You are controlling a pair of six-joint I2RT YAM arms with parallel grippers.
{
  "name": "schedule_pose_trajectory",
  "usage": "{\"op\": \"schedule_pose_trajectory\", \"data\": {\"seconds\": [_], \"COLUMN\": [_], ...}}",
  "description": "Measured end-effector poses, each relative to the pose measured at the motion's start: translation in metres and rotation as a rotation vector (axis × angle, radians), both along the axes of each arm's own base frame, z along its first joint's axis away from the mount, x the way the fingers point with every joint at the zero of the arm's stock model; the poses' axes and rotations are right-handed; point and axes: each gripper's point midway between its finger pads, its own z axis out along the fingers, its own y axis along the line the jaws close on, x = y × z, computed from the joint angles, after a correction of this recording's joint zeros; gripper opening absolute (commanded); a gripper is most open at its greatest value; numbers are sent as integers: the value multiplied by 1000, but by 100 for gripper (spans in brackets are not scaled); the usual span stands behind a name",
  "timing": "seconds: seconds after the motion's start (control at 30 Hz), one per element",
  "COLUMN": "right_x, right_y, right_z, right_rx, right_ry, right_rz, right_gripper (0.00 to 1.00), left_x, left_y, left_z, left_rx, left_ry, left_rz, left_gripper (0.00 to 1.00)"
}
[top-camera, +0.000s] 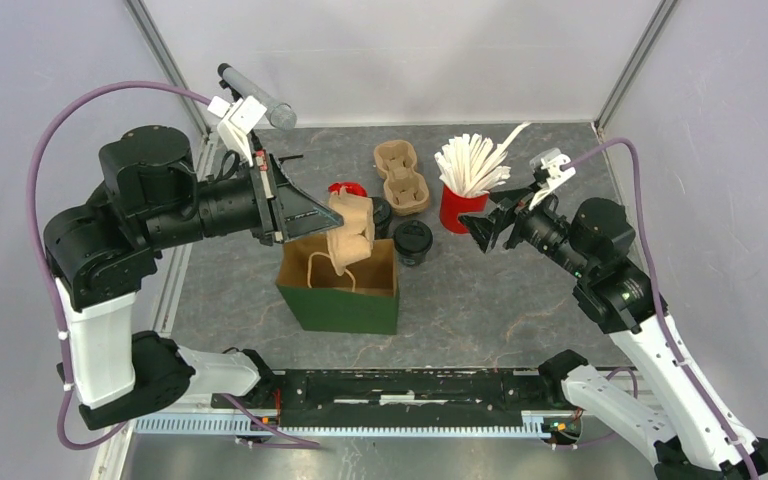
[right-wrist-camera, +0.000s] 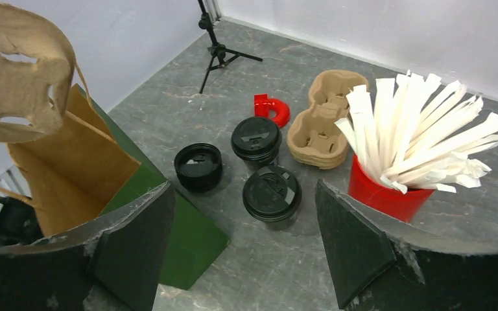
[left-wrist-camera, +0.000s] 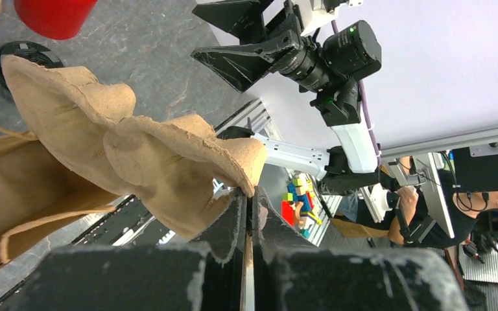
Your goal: Pack the takeout coffee
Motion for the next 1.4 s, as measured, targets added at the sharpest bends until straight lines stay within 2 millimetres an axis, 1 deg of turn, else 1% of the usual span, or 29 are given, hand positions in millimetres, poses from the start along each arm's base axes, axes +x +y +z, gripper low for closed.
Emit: {"op": "schedule_pose_trajectory", "data": {"seconds": [0.13,0.27,0.4,0.5,0.6,0.67,0.83,0.87,0.9,1.0,1.07,1.1,1.17,1.3,1.4], "right_x": [-2,-1,3,5,2,-3,-20,-23,-25,-26,-25,-24,-23,-18,-16], "right_y": [3,8,17,25,38,52,102,109,119,136,144,145,152,157,156], "right_z": [1,-2,-10,-20,-27,-28,-20,-20,-23,-34,-43,-43,-52,-61,-66], "right_rx": [40,61,76,91,113,117,116,116,112,92,71,71,48,14,-7], "right_ry": [31,71,131,197,263,302,387,400,422,473,501,502,528,552,564], "right_rz": [6,19,39,57,81,107,172,182,188,184,174,170,164,145,129], "right_gripper": [82,78,74,71,71,71,70,70,70,70,67,66,61,51,49], "left_x": [1,2,1,2,4,4,4,3,3,0,-1,-1,-1,-1,-1], "left_y": [-1,-9,-12,-9,0,9,35,38,42,51,55,57,60,67,68], "left_z": [1,17,29,31,30,27,15,13,10,2,-4,-8,-15,-26,-32], "left_rx": [-8,-69,-114,-119,-112,-100,-53,-42,-33,-2,19,33,58,103,128], "left_ry": [10,-11,-31,-40,-49,-50,-43,-38,-35,-20,-7,0,15,38,54], "left_rz": [7,-14,-27,-12,38,77,175,187,199,225,236,243,254,276,279], "left_gripper": [3,3,2,3,3,2,2,3,3,3,2,2,3,3,2]}}
